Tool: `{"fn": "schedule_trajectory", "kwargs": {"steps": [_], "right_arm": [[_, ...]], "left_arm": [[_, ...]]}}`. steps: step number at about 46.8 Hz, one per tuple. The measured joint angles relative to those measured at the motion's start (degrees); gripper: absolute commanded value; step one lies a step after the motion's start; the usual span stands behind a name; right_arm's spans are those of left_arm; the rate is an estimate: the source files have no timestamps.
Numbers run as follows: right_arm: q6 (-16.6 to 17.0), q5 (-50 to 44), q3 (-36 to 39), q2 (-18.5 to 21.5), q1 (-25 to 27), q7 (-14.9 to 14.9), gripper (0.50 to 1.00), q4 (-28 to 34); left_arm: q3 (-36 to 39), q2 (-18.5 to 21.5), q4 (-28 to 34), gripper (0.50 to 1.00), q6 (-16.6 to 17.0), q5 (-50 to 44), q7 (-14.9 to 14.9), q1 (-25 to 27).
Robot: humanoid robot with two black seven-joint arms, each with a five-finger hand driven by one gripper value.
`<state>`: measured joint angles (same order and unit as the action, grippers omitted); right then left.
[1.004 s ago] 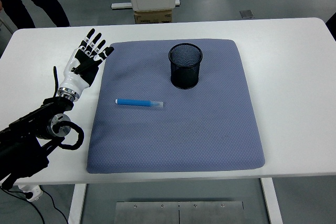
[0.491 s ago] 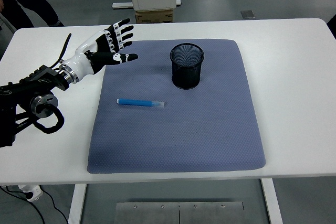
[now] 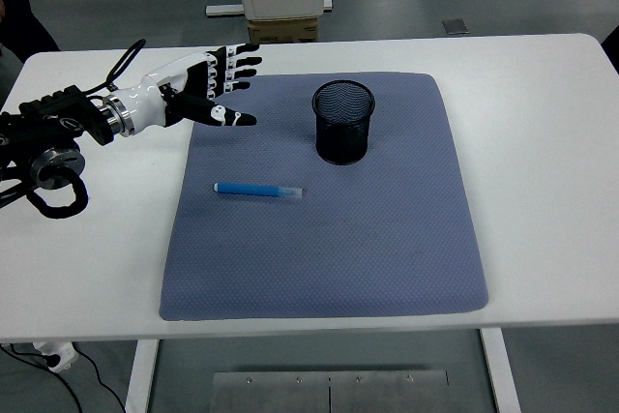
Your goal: Left hand places marker in pen holder
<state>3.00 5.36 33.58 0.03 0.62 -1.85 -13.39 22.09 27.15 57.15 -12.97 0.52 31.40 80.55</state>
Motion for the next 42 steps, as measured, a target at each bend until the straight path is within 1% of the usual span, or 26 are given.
{"fn": "schedule_trajectory", "kwargs": {"steps": [2, 4, 7, 12, 17, 19, 27, 31, 33, 42], "right_arm": [[0.0, 0.0, 0.0, 0.0, 0.0, 0.0, 1.0, 0.0], [0.0, 0.0, 0.0, -0.1, 0.0, 0.0, 1.0, 0.0], [0.0, 0.0, 0.0, 0.0, 0.0, 0.0, 1.0, 0.0], [0.0, 0.0, 0.0, 0.0, 0.0, 0.0, 1.0, 0.0], [0.0, 0.0, 0.0, 0.0, 0.0, 0.0, 1.0, 0.0], [0.0, 0.0, 0.0, 0.0, 0.0, 0.0, 1.0, 0.0], [0.0, 0.0, 0.0, 0.0, 0.0, 0.0, 1.0, 0.0], [0.0, 0.0, 0.0, 0.0, 0.0, 0.0, 1.0, 0.0], [0.0, 0.0, 0.0, 0.0, 0.0, 0.0, 1.0, 0.0], [0.0, 0.0, 0.0, 0.0, 0.0, 0.0, 1.0, 0.0]], "left_arm": [[1.0, -0.7, 0.1, 1.0, 0.1, 0.0, 0.0, 0.8], [2.6, -2.3, 0.1, 1.0, 1.0, 0.2, 0.0, 3.0], [6.1, -2.8, 0.1, 1.0, 2.0, 1.2, 0.0, 4.9], [13.9, -3.0, 0.1, 1.0, 3.1, 6.7, 0.0, 5.7], [21.7, -3.0, 0.1, 1.0, 3.2, 12.9, 0.0, 5.7], [23.0, -3.0, 0.1, 1.0, 3.2, 13.3, 0.0, 5.7], [24.6, -3.7, -0.2, 1.0, 3.8, 17.9, 0.0, 5.6], [24.6, -4.4, -0.2, 1.0, 5.9, 19.5, 0.0, 5.5], [24.6, -5.4, -0.2, 1.0, 7.0, 20.9, 0.0, 5.4], [24.6, -6.5, -0.2, 1.0, 7.3, 24.4, 0.0, 5.4]]}}
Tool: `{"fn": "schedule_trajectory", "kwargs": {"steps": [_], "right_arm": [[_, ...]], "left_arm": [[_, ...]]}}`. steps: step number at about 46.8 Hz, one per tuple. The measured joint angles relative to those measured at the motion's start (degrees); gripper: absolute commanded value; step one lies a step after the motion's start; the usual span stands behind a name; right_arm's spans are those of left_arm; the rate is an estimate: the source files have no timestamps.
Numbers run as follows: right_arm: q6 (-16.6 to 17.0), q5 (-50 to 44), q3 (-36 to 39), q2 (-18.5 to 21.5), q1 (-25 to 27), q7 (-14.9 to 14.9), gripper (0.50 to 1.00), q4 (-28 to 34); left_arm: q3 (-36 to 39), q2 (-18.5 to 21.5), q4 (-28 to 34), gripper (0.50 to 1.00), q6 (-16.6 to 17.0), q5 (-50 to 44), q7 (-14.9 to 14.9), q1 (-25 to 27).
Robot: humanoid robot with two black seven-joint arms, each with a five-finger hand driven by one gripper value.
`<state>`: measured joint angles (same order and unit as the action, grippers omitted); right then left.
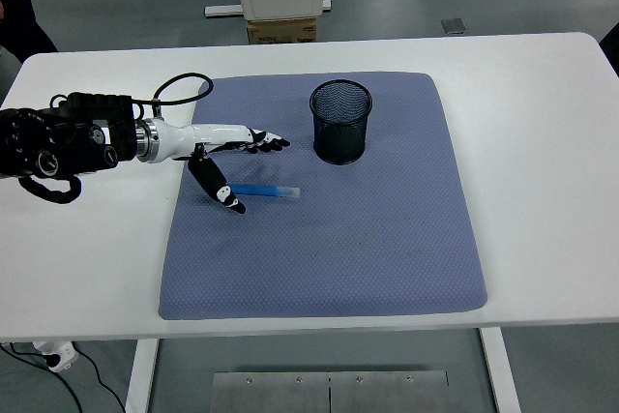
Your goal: Left hand places marker in pen holder
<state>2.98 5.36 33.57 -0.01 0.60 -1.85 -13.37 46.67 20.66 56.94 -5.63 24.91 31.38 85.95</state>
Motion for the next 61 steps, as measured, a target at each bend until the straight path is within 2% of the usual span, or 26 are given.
{"fn": "schedule_trajectory", "kwargs": {"steps": [11, 19, 22, 28, 31, 34, 35, 39, 57, 60, 61], "right_arm": [[0.0, 0.0, 0.0, 0.0, 0.0, 0.0, 1.0, 0.0], [0.0, 0.0, 0.0, 0.0, 0.0, 0.0, 1.0, 0.0], [0.0, 0.0, 0.0, 0.0, 0.0, 0.0, 1.0, 0.0], [0.0, 0.0, 0.0, 0.0, 0.0, 0.0, 1.0, 0.0], [0.0, 0.0, 0.0, 0.0, 0.0, 0.0, 1.0, 0.0], [0.0, 0.0, 0.0, 0.0, 0.0, 0.0, 1.0, 0.0], [0.0, 0.0, 0.0, 0.0, 0.0, 0.0, 1.0, 0.0], [0.0, 0.0, 0.0, 0.0, 0.0, 0.0, 1.0, 0.0], [0.0, 0.0, 0.0, 0.0, 0.0, 0.0, 1.0, 0.0], [0.0, 0.0, 0.0, 0.0, 0.0, 0.0, 1.0, 0.0], [0.0, 0.0, 0.0, 0.0, 0.0, 0.0, 1.0, 0.0]], "left_arm": [[-0.1, -0.8, 0.0, 1.0, 0.1, 4.8, 0.1, 0.1], [-0.2, -1.3, -0.1, 1.0, 1.4, 7.3, 0.1, 0.1], [-0.3, -1.5, -0.2, 0.974, 1.5, 7.6, 0.1, 0.1], [-0.6, -1.6, -0.2, 0.956, 1.6, 8.3, 0.1, 0.1], [-0.7, -1.6, -0.3, 0.921, 1.6, 8.3, 0.1, 0.1], [-0.7, -1.7, -0.3, 0.909, 1.7, 8.3, 0.1, 0.1], [-0.7, -2.0, -0.3, 0.866, 1.7, 8.3, 0.1, 0.1], [-0.7, -2.2, -0.3, 0.824, 1.7, 8.4, 0.1, 0.1], [-0.7, -3.1, -0.6, 0.812, 1.9, 8.8, 0.0, 0.0], [-0.7, -3.5, -1.2, 0.804, 3.5, 9.1, 0.0, -0.2], [-0.7, -3.5, -1.2, 0.786, 3.7, 9.2, 0.0, -0.2]]}}
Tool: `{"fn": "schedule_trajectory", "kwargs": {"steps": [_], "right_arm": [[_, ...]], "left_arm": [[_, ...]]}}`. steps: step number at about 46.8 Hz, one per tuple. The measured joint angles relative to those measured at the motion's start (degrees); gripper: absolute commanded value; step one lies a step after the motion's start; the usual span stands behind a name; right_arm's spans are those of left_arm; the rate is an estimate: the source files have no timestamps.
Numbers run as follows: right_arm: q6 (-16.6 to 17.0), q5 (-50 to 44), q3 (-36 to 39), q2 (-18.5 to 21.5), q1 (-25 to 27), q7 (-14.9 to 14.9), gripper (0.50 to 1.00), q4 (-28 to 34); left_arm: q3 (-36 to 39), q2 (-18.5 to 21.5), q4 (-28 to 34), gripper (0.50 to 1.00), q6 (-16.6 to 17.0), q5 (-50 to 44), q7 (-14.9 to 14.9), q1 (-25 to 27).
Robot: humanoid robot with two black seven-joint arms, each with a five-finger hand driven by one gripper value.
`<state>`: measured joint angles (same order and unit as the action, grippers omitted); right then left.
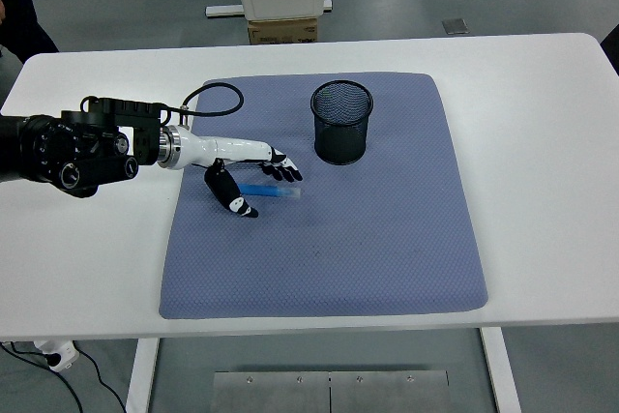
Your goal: Left hand places marker in pen holder
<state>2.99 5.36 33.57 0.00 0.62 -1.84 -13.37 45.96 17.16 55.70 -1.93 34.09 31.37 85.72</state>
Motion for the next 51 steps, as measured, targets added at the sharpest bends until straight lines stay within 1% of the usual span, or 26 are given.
{"fn": "schedule_trajectory", "kwargs": {"steps": [2, 8, 9, 12, 13, 15, 20, 28, 34, 38, 43, 46, 48, 51], "right_arm": [[0.0, 0.0, 0.0, 0.0, 0.0, 0.0, 1.0, 0.0], [0.0, 0.0, 0.0, 0.0, 0.0, 0.0, 1.0, 0.0], [0.0, 0.0, 0.0, 0.0, 0.0, 0.0, 1.0, 0.0], [0.0, 0.0, 0.0, 0.0, 0.0, 0.0, 1.0, 0.0], [0.0, 0.0, 0.0, 0.0, 0.0, 0.0, 1.0, 0.0], [0.0, 0.0, 0.0, 0.0, 0.0, 0.0, 1.0, 0.0], [0.0, 0.0, 0.0, 0.0, 0.0, 0.0, 1.0, 0.0], [0.0, 0.0, 0.0, 0.0, 0.0, 0.0, 1.0, 0.0], [0.0, 0.0, 0.0, 0.0, 0.0, 0.0, 1.0, 0.0], [0.0, 0.0, 0.0, 0.0, 0.0, 0.0, 1.0, 0.0], [0.0, 0.0, 0.0, 0.0, 0.0, 0.0, 1.0, 0.0], [0.0, 0.0, 0.0, 0.0, 0.0, 0.0, 1.0, 0.0], [0.0, 0.0, 0.0, 0.0, 0.0, 0.0, 1.0, 0.0], [0.0, 0.0, 0.0, 0.0, 0.0, 0.0, 1.0, 0.0]], "left_arm": [[0.0, -0.1, -0.1, 0.763, 0.4, 0.8, 0.0, -0.1], [0.0, -0.2, -0.1, 0.757, 0.9, 1.9, 0.0, -0.2], [0.0, -0.2, -0.1, 0.722, 1.0, 1.9, 0.0, -0.2], [0.0, -0.2, -0.1, 0.713, 1.0, 2.0, 0.0, -0.2], [0.0, -0.2, -0.1, 0.69, 1.0, 2.0, 0.0, -0.2], [0.0, -0.3, -0.1, 0.675, 1.0, 2.0, 0.0, -0.2], [0.0, -0.4, -0.1, 0.672, 1.1, 2.3, 0.0, -0.3], [0.0, -0.6, -0.1, 0.672, 3.2, 3.7, 0.0, -0.8], [0.0, -0.6, -0.1, 0.672, 3.7, 3.9, 0.0, -1.1], [0.0, -0.6, -0.1, 0.672, 4.7, 4.5, 0.0, -1.2], [0.0, -0.6, -0.1, 0.669, 4.9, 5.0, 0.0, -1.2], [0.0, -0.6, -0.1, 0.651, 5.1, 5.1, 0.0, -1.2], [0.0, -0.6, -0.2, 0.625, 5.2, 5.5, 0.0, -1.2], [0.0, -0.6, -0.2, 0.619, 5.4, 6.2, 0.0, -1.2]]}}
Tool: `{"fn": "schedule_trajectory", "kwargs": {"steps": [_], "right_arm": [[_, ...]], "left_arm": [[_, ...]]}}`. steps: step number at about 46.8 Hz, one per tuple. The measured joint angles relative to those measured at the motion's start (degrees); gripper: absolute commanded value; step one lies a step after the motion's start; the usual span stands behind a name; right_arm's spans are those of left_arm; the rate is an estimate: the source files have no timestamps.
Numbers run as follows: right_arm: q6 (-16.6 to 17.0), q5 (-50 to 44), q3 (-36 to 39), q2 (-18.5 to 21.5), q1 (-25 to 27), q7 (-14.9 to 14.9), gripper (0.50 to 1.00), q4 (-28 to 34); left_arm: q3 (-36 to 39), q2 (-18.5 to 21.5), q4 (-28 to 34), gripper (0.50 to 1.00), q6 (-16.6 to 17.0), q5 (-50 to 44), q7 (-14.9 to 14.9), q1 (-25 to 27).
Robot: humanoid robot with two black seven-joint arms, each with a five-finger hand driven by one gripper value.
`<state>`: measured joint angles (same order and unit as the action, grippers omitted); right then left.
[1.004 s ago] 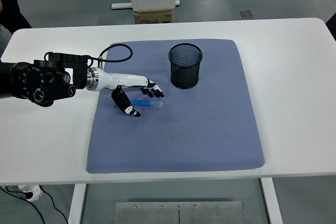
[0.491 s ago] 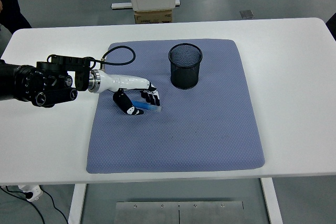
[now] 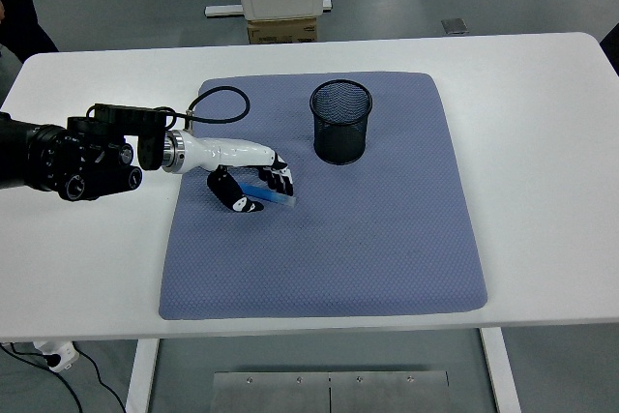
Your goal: Left hand places marker in pen holder
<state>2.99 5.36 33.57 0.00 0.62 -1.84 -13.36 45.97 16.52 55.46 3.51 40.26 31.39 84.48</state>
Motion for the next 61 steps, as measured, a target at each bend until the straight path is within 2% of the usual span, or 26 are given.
{"fn": "schedule_trajectory", "kwargs": {"steps": [20, 24, 27, 30, 61], "right_arm": [[0.0, 0.0, 0.0, 0.0, 0.0, 0.0, 1.0, 0.0], [0.0, 0.0, 0.0, 0.0, 0.0, 0.0, 1.0, 0.0], [0.0, 0.0, 0.0, 0.0, 0.0, 0.0, 1.0, 0.0], [0.0, 0.0, 0.0, 0.0, 0.0, 0.0, 1.0, 0.0], [0.0, 0.0, 0.0, 0.0, 0.0, 0.0, 1.0, 0.0]], "left_arm": [[0.0, 0.0, -0.3, 0.616, 1.1, 0.8, 0.0, -0.4], [0.0, 0.0, -0.3, 0.604, 1.1, 1.1, 0.0, -0.4], [0.0, 0.0, -0.4, 0.572, 1.1, 1.6, 0.0, -0.4], [0.0, 0.0, -0.4, 0.561, 1.1, 1.9, 0.0, -0.4], [-1.5, 0.5, -0.8, 0.531, 0.9, 1.2, 0.1, 0.0]]}}
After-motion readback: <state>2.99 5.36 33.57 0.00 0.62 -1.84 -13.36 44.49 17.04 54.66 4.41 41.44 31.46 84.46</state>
